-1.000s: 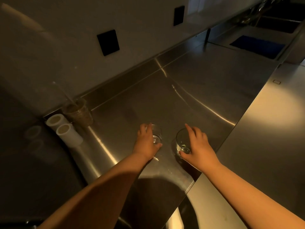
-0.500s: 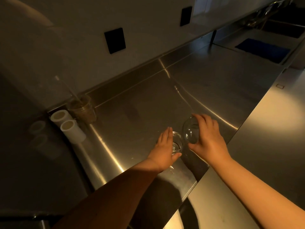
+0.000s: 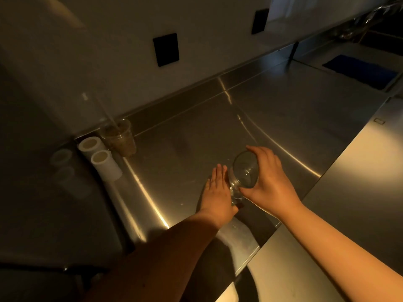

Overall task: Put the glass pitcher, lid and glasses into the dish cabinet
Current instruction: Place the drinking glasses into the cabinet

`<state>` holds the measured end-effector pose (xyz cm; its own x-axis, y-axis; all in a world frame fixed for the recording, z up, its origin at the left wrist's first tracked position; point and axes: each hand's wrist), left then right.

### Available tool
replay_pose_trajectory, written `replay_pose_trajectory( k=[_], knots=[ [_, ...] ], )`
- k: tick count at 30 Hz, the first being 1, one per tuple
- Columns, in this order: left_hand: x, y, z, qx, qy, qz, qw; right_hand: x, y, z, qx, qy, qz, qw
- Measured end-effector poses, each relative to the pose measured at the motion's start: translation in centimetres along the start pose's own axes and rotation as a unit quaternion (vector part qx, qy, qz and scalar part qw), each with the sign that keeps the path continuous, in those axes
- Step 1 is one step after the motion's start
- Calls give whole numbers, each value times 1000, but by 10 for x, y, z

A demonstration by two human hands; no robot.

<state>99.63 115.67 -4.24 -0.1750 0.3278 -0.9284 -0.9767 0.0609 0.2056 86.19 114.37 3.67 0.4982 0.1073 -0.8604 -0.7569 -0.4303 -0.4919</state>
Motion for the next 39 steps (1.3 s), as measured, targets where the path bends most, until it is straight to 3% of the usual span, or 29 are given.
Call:
replay_pose_trajectory(
  k=[8, 23, 31, 39],
  knots=[
    [-2, -5, 2, -14, -17, -4, 1000, 15, 2, -1, 1, -59, 12, 998],
    [15, -12, -5, -14, 4, -5, 1000, 34, 15, -5, 39, -62, -7, 997],
    [21, -11, -5, 9, 22, 121, 992, 34, 25, 3, 15, -60, -17, 998],
    [30, 0, -9, -21, 20, 211, 977, 35, 32, 6, 7, -70, -53, 996]
  ],
)
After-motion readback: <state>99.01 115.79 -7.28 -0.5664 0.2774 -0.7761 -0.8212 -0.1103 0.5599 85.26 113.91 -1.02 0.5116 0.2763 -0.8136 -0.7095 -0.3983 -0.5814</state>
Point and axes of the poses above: each hand's wrist, its own z-axis away from the middle knuckle, its own x-axis out of the palm, y = z × x, and after that the axes turned 9 degrees about -y, right-handed
